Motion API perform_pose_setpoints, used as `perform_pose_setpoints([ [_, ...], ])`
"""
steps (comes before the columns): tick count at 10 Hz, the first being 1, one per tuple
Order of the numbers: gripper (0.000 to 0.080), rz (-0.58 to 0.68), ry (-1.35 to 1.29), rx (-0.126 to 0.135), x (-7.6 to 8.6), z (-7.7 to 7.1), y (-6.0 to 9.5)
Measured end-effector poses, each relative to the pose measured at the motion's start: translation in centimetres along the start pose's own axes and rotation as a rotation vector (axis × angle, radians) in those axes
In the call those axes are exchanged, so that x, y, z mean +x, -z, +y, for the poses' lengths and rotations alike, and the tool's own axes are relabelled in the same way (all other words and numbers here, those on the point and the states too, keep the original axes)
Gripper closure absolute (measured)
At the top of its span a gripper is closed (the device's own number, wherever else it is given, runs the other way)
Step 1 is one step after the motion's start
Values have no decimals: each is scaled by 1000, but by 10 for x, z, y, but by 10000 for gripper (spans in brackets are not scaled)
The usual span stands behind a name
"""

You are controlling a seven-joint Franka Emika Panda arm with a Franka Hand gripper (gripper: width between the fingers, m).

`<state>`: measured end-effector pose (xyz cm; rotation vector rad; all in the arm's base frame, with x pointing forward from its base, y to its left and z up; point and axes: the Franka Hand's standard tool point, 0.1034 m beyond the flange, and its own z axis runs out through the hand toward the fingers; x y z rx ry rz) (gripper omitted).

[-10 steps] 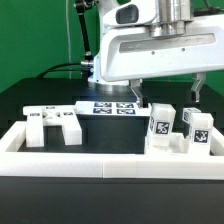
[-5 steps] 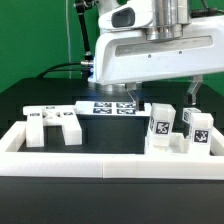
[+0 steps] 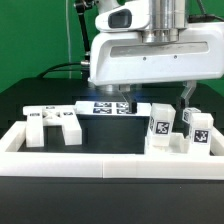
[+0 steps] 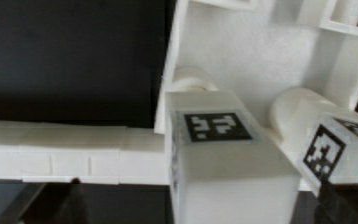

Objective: Assemble chair

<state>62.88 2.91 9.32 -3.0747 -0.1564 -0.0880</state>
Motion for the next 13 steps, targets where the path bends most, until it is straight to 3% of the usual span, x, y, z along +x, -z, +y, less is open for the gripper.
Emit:
perform_pose_setpoints([
  [2, 150, -3, 4, -1, -1, 1, -2],
  [3, 241, -3, 9, -1, -1, 3, -2],
  [4, 388, -18, 21, 3, -1, 3, -2],
  [5, 388, -16, 30, 3, 0, 3, -2],
  [6, 506, -16, 30, 3, 0, 3, -2],
  [9, 506, -16, 4, 3, 0, 3, -2],
  [13, 506, -16, -241, 11, 0, 1, -2],
])
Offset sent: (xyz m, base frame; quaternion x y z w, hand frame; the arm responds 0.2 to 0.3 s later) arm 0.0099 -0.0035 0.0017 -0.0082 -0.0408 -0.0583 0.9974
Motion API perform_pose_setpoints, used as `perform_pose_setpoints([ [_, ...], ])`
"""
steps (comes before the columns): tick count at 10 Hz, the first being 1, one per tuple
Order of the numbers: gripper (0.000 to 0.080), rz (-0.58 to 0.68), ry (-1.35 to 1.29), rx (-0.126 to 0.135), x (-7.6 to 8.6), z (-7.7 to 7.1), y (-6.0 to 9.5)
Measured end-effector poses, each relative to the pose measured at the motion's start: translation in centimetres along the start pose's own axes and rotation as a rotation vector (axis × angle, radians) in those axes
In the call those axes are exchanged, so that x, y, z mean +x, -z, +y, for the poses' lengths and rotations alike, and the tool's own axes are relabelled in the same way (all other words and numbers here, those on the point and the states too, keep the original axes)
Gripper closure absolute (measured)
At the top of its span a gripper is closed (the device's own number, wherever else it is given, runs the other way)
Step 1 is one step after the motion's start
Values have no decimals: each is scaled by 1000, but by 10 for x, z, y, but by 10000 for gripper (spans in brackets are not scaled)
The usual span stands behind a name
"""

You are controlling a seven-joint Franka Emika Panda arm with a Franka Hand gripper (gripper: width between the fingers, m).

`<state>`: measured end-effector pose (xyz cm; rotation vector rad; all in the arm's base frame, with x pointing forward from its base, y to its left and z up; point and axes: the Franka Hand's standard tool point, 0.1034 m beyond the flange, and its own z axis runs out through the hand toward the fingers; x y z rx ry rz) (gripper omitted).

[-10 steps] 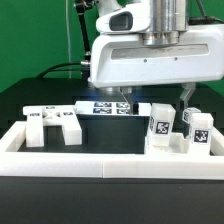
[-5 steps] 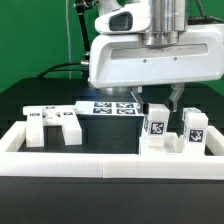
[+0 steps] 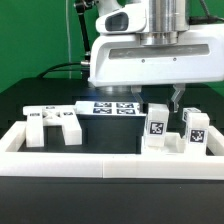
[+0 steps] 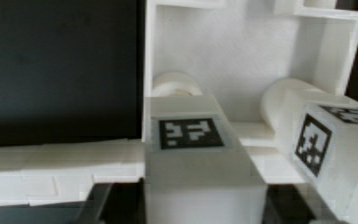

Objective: Assemble chair

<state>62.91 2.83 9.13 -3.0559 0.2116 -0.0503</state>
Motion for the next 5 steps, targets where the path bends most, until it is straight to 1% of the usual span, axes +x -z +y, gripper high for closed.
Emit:
perform_pose_setpoints([
  [3, 506, -4, -269, 14, -2, -8, -1],
  [5, 506, -7, -430, 17, -4, -16, -2],
])
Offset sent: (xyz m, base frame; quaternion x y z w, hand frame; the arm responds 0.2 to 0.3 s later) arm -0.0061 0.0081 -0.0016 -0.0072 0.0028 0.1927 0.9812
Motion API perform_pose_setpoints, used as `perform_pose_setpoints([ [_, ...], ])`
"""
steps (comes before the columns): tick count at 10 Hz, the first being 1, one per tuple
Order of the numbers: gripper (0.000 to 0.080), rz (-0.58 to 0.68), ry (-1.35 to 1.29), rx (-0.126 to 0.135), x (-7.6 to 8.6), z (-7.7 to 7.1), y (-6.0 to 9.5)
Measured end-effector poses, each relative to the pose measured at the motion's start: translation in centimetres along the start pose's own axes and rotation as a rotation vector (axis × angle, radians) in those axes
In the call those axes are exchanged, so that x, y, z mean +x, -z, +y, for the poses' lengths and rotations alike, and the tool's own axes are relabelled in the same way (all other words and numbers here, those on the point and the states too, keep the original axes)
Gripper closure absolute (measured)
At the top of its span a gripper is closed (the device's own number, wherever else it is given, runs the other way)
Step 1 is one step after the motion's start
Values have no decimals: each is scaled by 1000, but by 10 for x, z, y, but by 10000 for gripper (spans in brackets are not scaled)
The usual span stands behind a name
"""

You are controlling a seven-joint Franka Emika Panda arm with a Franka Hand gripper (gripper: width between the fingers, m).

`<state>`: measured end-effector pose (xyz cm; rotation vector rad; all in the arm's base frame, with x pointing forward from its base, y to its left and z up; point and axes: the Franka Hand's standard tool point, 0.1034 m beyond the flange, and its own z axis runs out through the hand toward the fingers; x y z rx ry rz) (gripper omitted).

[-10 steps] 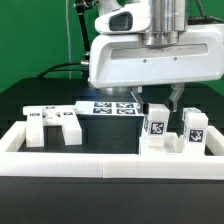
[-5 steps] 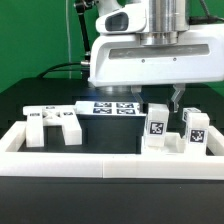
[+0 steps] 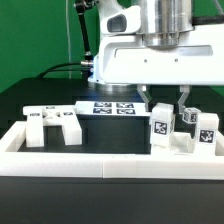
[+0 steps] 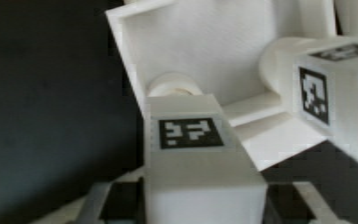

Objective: Assemble chair

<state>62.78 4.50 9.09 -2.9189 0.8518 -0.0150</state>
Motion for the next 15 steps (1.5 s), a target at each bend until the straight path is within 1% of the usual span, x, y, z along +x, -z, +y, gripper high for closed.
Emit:
perform_pose_setpoints([
  [5, 506, -17, -431, 24, -5, -8, -1],
  [8, 506, -40, -710, 31, -12, -13, -4],
  [10, 506, -49, -806, 30, -16, -16, -7],
  [11, 506, -63, -900, 41, -16, -17, -7],
  [13, 506, -67, -908, 44, -15, -17, -7],
  [14, 423, -66, -860, 45, -15, -17, -7],
  [15, 286, -65, -808, 47, -15, -17, -7],
])
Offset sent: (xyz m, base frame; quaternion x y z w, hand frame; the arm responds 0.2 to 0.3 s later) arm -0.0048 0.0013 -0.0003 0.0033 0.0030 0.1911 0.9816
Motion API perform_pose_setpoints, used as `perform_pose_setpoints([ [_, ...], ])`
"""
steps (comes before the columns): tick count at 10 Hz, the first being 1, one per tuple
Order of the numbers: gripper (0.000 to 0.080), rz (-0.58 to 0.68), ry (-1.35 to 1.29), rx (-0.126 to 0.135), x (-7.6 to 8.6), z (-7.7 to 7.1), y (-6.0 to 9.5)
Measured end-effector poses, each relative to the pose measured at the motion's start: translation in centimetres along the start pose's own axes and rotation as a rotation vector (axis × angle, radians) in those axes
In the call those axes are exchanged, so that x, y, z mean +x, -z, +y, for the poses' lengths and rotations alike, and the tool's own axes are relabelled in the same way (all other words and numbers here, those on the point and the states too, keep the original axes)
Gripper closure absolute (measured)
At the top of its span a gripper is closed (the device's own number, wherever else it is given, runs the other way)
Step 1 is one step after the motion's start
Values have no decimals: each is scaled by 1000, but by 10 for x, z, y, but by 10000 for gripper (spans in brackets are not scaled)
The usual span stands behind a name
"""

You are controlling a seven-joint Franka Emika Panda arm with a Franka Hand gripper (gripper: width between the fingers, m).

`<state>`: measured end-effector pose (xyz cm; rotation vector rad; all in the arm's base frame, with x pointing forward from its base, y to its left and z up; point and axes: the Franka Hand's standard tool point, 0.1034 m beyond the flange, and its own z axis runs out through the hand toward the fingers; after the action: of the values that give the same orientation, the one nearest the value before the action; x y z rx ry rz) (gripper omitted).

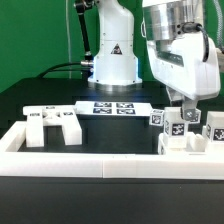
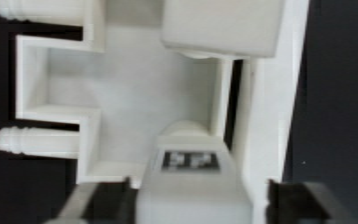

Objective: Assemble chair

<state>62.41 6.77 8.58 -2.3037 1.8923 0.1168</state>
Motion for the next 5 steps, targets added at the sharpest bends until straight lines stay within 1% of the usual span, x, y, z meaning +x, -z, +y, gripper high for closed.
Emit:
perform_pose_setpoints([
  [1, 286, 3, 83, -1, 0, 0, 0],
  [2, 179, 5, 235, -3, -1, 0, 0],
  [3, 159, 4, 313, -4, -4, 0, -1],
  [5, 151, 3, 464, -4, -4, 0, -1],
])
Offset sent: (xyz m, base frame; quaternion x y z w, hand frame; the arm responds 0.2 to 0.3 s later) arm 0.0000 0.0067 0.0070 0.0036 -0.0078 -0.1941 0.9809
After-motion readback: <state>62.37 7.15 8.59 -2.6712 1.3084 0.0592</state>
